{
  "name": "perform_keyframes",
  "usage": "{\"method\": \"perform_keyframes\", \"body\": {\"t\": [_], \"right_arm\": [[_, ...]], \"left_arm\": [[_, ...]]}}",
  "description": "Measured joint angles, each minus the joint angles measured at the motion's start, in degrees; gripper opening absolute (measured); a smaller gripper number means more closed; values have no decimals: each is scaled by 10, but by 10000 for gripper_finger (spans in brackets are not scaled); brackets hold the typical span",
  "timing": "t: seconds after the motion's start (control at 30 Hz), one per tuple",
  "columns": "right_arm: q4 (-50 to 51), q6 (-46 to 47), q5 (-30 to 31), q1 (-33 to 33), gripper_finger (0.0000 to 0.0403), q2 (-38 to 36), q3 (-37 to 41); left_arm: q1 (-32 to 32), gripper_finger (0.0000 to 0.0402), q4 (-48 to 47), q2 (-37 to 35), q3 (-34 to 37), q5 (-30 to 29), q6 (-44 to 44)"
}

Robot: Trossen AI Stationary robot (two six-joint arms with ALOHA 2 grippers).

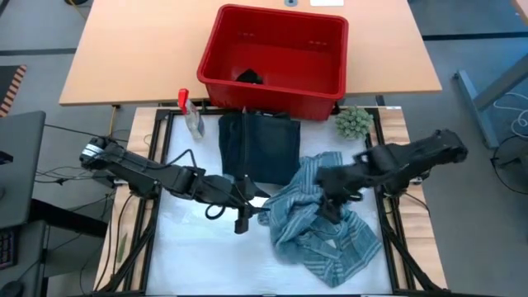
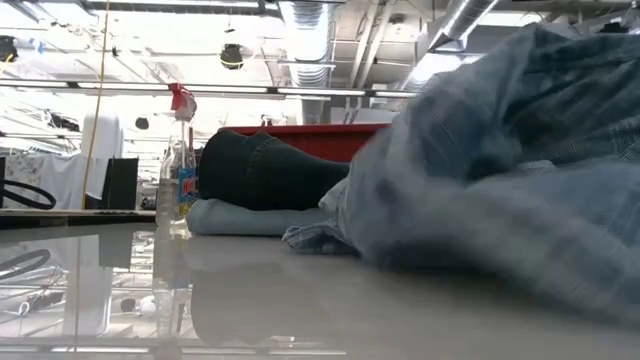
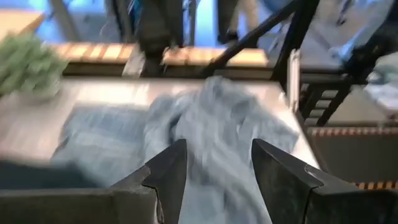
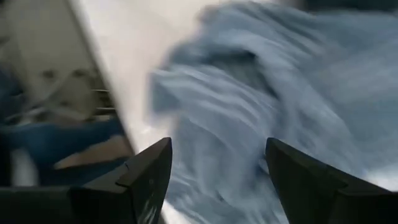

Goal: Fold Laundry from Bin
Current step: Fold the blue long sleeve on the table

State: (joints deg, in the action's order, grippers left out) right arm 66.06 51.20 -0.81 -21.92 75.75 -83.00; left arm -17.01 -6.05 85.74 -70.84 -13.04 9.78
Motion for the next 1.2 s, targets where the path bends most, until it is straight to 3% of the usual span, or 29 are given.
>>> {"method": "perform_keyframes", "body": {"t": [0.17,0.47,0.6,0.73,0.87,1.2], "right_arm": [[78,151,98,-111,285,-28,26],[86,299,188,-219,285,-35,104],[81,302,189,-233,285,-33,134],[88,305,188,-235,285,-33,150],[87,277,187,-235,285,-33,159],[90,214,185,-234,285,-33,168]], "left_arm": [[0,171,138,70,-13,42,-68],[3,219,117,212,-142,52,-84],[-3,243,63,281,-228,46,-82],[-12,252,-73,344,-319,-37,-50],[-17,252,-115,381,-387,-57,-32],[-16,252,-148,420,-410,-105,78]]}}
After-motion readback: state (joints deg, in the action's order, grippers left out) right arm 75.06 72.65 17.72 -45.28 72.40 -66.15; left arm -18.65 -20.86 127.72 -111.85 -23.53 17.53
